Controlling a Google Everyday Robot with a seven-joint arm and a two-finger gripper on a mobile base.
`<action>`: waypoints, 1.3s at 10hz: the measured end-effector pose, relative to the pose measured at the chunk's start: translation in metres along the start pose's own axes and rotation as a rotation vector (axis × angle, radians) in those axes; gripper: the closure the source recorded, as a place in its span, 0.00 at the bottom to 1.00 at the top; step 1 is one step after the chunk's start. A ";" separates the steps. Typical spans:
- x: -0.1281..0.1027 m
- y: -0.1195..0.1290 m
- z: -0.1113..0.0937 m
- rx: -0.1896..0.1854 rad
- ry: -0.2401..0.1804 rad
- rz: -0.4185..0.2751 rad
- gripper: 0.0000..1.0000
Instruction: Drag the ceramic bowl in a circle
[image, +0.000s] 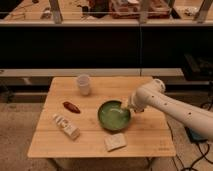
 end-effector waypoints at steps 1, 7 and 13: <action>0.003 -0.001 0.003 0.005 0.000 0.003 0.48; 0.021 0.001 0.013 0.029 0.002 0.024 0.42; 0.009 0.005 0.005 0.049 -0.027 -0.008 0.20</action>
